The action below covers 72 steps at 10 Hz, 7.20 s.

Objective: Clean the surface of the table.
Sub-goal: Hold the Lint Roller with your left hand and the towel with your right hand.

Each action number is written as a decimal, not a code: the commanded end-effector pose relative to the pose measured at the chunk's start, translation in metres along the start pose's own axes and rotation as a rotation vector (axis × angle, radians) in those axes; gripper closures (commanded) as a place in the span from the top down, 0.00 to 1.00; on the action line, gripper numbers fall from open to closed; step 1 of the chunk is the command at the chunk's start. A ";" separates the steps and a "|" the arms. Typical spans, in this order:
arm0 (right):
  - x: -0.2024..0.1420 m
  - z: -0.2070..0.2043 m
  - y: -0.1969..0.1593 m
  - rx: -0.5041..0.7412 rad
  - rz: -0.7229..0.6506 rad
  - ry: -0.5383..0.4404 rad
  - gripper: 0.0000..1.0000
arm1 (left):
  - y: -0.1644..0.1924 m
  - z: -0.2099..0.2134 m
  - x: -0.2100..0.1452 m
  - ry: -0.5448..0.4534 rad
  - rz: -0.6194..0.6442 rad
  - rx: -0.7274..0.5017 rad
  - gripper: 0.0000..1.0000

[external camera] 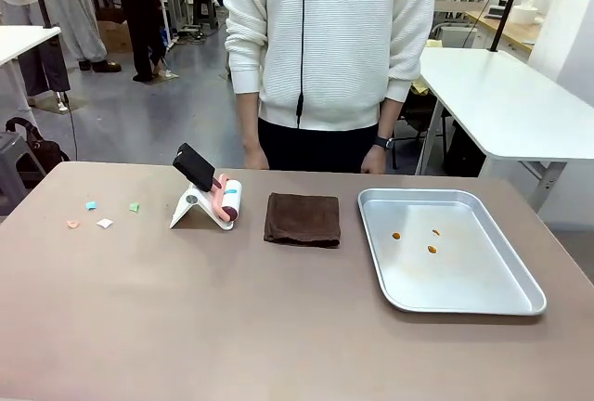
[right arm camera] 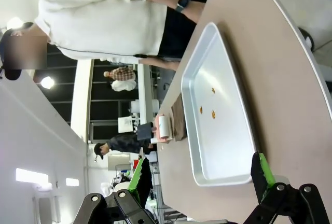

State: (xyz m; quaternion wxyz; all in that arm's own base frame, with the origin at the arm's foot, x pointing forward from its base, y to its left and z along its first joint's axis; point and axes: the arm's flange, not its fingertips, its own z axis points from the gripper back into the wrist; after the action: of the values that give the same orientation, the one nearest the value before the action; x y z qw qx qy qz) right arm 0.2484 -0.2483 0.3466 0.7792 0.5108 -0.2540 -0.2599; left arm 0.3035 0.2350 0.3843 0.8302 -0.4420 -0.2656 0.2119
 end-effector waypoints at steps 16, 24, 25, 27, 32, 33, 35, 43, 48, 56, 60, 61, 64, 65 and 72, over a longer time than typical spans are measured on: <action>-0.126 -0.158 0.200 -0.383 0.621 0.087 1.00 | -0.215 -0.130 0.002 0.355 -0.506 0.159 1.00; -0.178 -0.341 0.258 -0.330 0.518 0.735 1.00 | -0.258 -0.210 -0.053 0.490 -0.596 0.156 1.00; -0.177 -0.354 0.257 -0.335 0.511 0.749 1.00 | -0.259 -0.212 -0.055 0.501 -0.594 0.153 1.00; -0.176 -0.375 0.253 -0.351 0.467 0.673 1.00 | -0.256 -0.216 -0.055 0.513 -0.591 0.153 1.00; -0.169 -0.374 0.245 -0.336 0.477 0.693 1.00 | -0.253 -0.215 -0.056 0.514 -0.603 0.152 1.00; -0.170 -0.378 0.245 -0.348 0.454 0.664 1.00 | -0.253 -0.215 -0.056 0.514 -0.603 0.152 1.00; -0.167 -0.408 0.260 -0.458 0.425 0.632 1.00 | -0.258 -0.240 -0.047 0.554 -0.553 0.161 1.00; -0.109 -0.538 0.232 -0.606 0.298 0.613 1.00 | -0.224 -0.327 0.000 0.559 -0.270 0.372 1.00; -0.105 -0.570 0.194 -0.725 0.234 0.558 1.00 | -0.199 -0.354 0.015 0.509 -0.267 0.265 1.00; -0.108 -0.578 0.182 -0.787 0.228 0.516 1.00 | -0.195 -0.361 0.016 0.516 -0.294 0.196 1.00; -0.114 -0.580 0.181 -0.723 0.204 0.565 0.41 | -0.196 -0.362 0.015 0.496 -0.308 0.185 0.41; -0.115 -0.581 0.181 -0.716 0.203 0.569 0.18 | -0.197 -0.362 0.015 0.486 -0.308 0.178 0.06; -0.116 -0.583 0.179 -0.698 0.199 0.582 0.00 | -0.197 -0.361 0.015 0.474 -0.309 0.168 0.00; -0.116 -0.583 0.179 -0.696 0.197 0.581 0.03 | -0.197 -0.361 0.014 0.474 -0.309 0.166 0.03; -0.109 -0.574 0.179 -0.612 0.162 0.612 0.00 | -0.203 -0.353 0.013 0.465 -0.318 0.144 0.00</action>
State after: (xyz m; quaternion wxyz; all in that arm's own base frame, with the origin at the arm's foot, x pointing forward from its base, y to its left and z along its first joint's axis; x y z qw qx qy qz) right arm 0.5732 0.2734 0.2950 0.9608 0.2507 0.0336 -0.1133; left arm 0.5641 -0.0821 0.3906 0.9301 -0.3539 -0.0987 -0.0024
